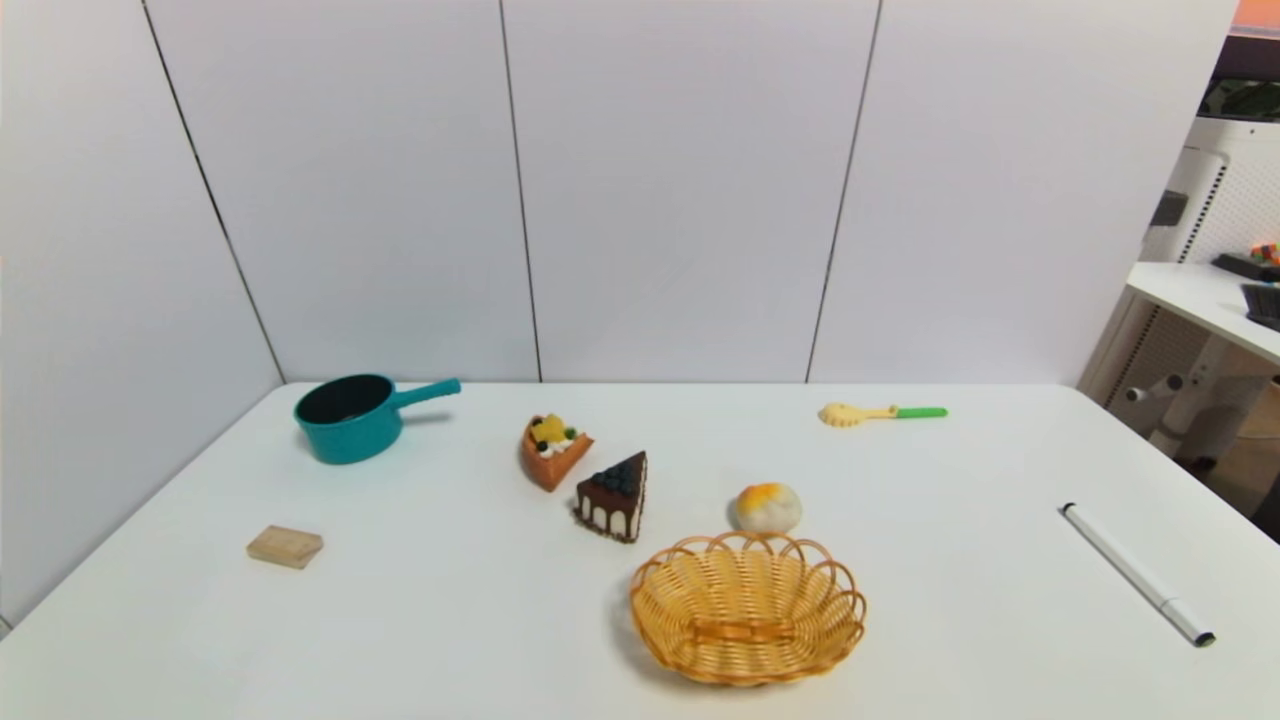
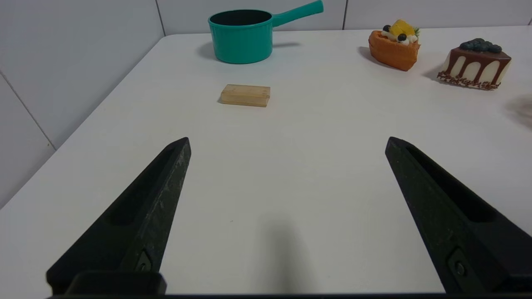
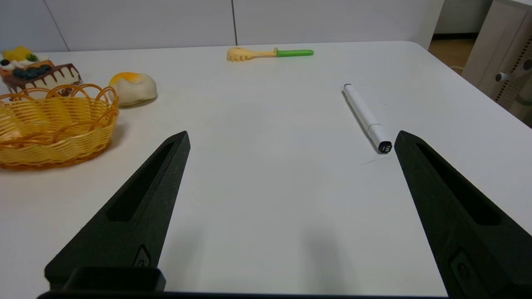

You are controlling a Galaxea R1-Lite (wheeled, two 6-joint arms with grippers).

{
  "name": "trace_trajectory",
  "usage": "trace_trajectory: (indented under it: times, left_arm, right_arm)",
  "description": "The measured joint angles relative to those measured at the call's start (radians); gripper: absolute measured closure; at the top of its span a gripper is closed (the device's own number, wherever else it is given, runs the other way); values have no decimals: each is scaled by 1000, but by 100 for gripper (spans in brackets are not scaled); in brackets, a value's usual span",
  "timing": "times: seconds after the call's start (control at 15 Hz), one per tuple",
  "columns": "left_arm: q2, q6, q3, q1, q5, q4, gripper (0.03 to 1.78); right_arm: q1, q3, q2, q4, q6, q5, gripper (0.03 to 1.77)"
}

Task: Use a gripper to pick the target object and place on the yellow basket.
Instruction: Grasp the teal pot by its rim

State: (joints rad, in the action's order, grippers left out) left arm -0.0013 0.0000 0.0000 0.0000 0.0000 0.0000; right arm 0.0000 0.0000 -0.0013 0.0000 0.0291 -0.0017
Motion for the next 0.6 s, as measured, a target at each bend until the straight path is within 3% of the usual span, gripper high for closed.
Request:
trace_trajectory:
  times: [0.6]
  left_arm:
    - [0, 0, 0, 0, 0, 0, 12]
  right_arm:
    - [0, 0, 0, 0, 0, 0, 10]
